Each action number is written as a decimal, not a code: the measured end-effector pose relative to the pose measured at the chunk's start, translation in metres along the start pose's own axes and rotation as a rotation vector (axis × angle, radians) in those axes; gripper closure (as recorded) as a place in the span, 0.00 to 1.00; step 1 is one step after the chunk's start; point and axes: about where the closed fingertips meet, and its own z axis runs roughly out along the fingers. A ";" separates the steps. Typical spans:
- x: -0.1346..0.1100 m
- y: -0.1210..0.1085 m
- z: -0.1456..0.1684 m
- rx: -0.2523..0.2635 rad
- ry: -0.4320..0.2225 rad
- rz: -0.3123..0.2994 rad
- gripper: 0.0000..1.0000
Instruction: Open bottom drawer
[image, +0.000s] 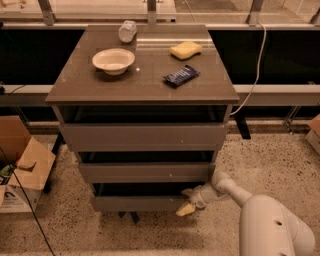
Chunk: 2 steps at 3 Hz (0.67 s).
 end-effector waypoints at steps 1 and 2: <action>0.002 0.020 -0.007 -0.019 0.025 -0.015 0.62; 0.003 0.029 -0.015 -0.019 0.043 -0.022 0.85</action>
Offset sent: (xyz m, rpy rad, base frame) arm -0.2187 -0.0139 0.0866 -0.1832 0.1855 0.1554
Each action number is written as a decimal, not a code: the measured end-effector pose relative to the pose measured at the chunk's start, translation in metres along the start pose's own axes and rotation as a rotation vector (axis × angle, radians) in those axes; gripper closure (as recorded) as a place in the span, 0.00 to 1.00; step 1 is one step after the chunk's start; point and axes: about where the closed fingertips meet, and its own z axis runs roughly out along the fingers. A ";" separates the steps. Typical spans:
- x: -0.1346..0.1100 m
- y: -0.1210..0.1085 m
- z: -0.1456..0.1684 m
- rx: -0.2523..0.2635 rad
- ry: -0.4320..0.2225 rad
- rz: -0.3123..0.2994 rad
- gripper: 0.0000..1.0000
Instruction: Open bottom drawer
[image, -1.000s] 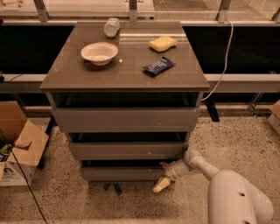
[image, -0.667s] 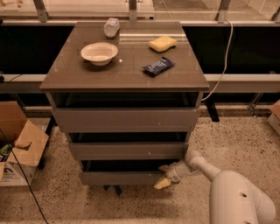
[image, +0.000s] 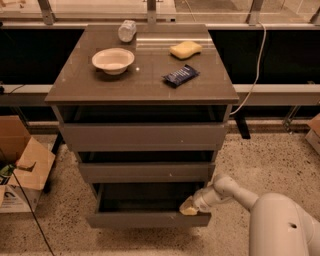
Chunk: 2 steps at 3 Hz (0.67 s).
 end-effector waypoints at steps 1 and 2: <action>0.000 0.002 0.003 -0.005 0.000 0.001 0.83; 0.000 0.004 0.005 -0.010 0.000 0.001 0.59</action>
Offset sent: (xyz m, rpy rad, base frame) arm -0.0018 0.0019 -0.0017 0.0019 0.0036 0.0021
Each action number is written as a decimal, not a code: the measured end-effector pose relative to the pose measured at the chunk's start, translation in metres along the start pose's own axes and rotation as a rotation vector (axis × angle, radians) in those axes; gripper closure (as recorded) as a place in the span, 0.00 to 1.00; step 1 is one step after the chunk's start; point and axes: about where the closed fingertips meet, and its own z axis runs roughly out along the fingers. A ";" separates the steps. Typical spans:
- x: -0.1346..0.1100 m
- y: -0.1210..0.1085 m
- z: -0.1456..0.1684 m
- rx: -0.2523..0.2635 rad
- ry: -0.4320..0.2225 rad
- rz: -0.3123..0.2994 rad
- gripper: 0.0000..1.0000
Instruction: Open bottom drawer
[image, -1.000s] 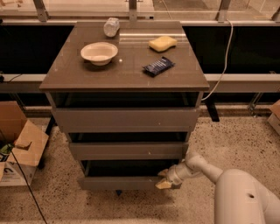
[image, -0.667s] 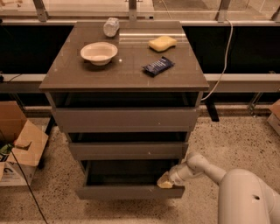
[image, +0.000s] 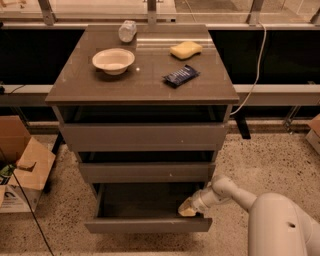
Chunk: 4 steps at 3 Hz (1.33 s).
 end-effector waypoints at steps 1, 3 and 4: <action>0.000 0.003 0.001 0.001 0.036 -0.015 0.36; 0.029 0.027 -0.003 -0.014 0.079 0.029 0.00; 0.050 0.043 0.000 -0.047 0.112 0.065 0.00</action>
Offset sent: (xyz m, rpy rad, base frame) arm -0.0338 -0.0217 0.0031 -0.0773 0.0244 0.0028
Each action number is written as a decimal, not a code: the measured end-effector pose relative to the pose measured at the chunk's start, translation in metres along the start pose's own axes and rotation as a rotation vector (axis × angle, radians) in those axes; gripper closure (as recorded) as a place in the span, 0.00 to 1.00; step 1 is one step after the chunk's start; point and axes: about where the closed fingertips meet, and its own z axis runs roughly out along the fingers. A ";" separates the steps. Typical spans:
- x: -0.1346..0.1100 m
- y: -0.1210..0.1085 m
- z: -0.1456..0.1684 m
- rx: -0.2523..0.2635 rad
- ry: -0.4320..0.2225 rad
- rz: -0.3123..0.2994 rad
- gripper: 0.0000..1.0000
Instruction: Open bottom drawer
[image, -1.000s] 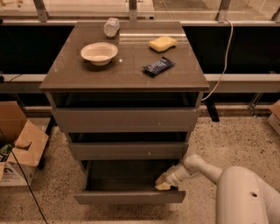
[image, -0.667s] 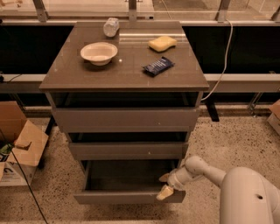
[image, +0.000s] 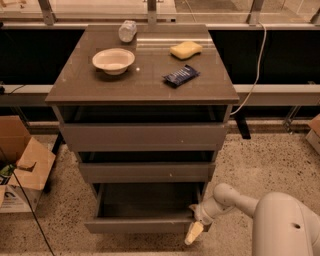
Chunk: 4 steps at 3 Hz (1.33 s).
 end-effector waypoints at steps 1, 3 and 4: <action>0.022 0.016 0.009 -0.057 -0.021 0.052 0.19; 0.026 0.020 0.007 -0.067 -0.024 0.065 0.39; 0.036 0.046 0.009 -0.090 -0.012 0.114 0.16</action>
Offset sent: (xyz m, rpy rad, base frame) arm -0.0892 -0.0199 -0.0199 0.0387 0.1919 -0.0426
